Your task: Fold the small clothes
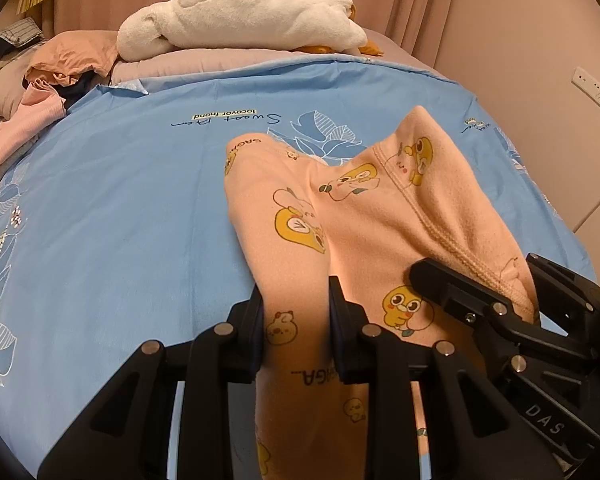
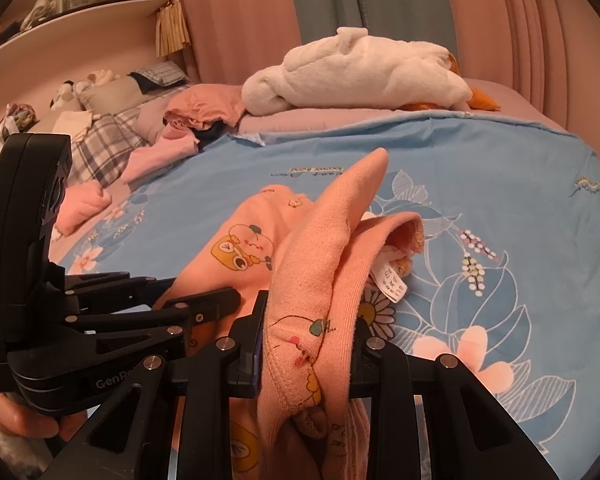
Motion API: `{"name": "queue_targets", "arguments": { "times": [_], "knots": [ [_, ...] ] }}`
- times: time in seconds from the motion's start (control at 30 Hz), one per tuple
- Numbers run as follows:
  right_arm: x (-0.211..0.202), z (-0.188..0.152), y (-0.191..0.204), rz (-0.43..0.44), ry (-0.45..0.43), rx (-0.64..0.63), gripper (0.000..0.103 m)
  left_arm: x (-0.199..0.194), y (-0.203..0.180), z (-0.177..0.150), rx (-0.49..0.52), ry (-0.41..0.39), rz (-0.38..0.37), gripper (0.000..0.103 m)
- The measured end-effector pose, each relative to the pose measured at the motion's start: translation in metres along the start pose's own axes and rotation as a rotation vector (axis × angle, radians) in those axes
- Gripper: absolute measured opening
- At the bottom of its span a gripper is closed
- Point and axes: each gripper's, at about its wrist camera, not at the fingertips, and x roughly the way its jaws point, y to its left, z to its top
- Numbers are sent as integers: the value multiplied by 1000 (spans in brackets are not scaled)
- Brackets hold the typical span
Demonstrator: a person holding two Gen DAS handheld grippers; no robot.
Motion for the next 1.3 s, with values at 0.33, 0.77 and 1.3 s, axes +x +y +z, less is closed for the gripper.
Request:
{"name": "queue_targets", "arguments": {
  "times": [0.33, 0.77, 1.3],
  "knots": [
    [14, -5, -4, 4, 52, 14, 30, 15, 4, -6, -9, 48, -1, 27],
    [21, -15, -15, 25, 96, 59, 30, 25, 11, -14, -18, 87, 1, 29],
    [29, -30, -35, 62, 154, 177, 30, 35, 15, -18, -32, 108, 2, 34]
  ]
}}
